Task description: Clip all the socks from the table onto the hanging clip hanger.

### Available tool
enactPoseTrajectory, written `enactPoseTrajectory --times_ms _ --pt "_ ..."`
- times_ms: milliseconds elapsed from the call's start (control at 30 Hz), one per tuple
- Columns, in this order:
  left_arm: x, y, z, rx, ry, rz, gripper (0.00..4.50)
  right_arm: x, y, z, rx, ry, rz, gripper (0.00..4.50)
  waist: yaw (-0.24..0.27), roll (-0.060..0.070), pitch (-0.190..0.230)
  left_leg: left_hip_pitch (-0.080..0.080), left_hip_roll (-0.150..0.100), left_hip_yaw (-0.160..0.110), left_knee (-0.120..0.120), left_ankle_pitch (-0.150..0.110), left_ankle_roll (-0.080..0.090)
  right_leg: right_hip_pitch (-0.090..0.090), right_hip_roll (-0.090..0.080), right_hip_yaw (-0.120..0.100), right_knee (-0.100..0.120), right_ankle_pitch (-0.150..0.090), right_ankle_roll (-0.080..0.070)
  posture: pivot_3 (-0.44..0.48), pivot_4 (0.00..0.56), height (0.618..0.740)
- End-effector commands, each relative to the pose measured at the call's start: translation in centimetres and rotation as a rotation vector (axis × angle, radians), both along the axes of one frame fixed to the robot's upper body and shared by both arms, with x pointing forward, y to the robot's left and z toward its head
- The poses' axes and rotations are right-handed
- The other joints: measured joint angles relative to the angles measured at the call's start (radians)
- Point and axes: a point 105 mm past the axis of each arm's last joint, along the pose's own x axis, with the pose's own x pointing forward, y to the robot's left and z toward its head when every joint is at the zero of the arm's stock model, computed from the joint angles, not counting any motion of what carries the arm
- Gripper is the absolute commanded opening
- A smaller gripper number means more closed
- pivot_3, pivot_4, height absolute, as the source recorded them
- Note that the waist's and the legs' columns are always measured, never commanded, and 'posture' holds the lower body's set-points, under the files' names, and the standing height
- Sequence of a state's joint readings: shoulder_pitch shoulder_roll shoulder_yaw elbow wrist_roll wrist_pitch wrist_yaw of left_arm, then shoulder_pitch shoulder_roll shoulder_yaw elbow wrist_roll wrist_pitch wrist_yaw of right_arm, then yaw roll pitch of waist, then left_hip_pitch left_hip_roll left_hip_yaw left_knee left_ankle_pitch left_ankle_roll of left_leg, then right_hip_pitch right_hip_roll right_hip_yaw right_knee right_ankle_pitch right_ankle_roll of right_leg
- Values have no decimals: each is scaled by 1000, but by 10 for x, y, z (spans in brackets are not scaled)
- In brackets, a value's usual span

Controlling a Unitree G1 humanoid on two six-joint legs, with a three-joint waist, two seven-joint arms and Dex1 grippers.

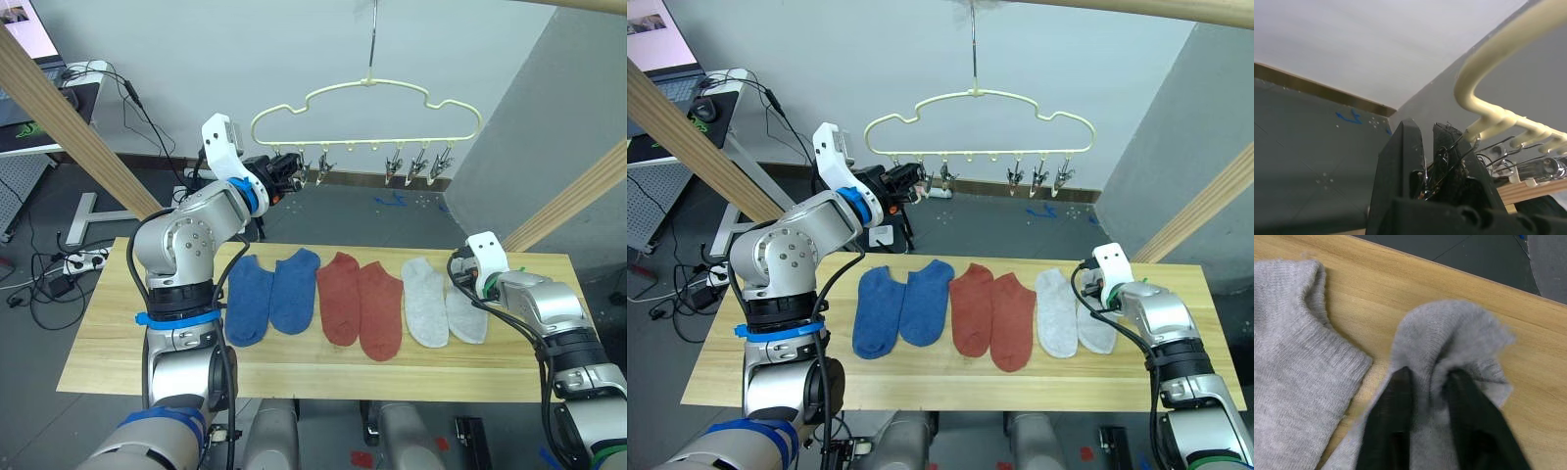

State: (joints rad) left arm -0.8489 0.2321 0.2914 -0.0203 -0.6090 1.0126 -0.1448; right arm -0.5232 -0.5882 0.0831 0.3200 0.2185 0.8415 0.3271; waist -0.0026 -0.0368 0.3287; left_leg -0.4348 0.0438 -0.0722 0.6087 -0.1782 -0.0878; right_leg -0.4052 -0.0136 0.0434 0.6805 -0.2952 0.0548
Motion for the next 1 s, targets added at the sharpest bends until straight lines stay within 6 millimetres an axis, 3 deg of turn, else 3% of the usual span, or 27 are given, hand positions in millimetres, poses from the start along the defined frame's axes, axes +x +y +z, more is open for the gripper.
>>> enactPoseTrajectory --times_ms 33,167,333,533,633,867,1000 --pt "-1 4 11 -29 -17 -15 308 -11 -11 -16 -21 68 -32 32 0 0 0 0 0 0 0 0 0 0 0 0 0 0 0 74 325 740" --pt "0 5 12 -56 17 -42 308 -10 -6 -10 -43 48 12 32 0 0 0 0 0 0 0 0 0 0 0 0 0 0 0 67 324 740" --pt "0 6 16 -113 47 -84 308 -9 15 33 -16 -54 86 32 -3 0 0 0 0 0 -1 0 0 -1 0 0 0 1 -2 59 322 740" --pt "0 10 15 -175 111 -132 308 -19 77 105 171 -188 260 32 -15 0 0 0 0 0 -1 0 0 -2 0 -1 1 3 -4 42 318 740" --pt "1 12 12 -199 149 -148 308 -24 110 131 314 -228 337 32 -20 0 0 0 0 0 -1 0 0 -2 0 -1 1 3 -5 39 318 740" --pt "-1 13 12 -238 197 -184 308 -34 181 151 553 -203 491 32 -24 0 0 -1 0 -1 -2 0 0 -2 -1 -2 1 3 -5 45 313 740" --pt "-1 15 13 -256 208 -180 308 -35 209 160 679 -199 536 32 -24 1 0 -1 0 -1 -3 0 0 -3 -1 -2 1 3 -5 56 311 740"
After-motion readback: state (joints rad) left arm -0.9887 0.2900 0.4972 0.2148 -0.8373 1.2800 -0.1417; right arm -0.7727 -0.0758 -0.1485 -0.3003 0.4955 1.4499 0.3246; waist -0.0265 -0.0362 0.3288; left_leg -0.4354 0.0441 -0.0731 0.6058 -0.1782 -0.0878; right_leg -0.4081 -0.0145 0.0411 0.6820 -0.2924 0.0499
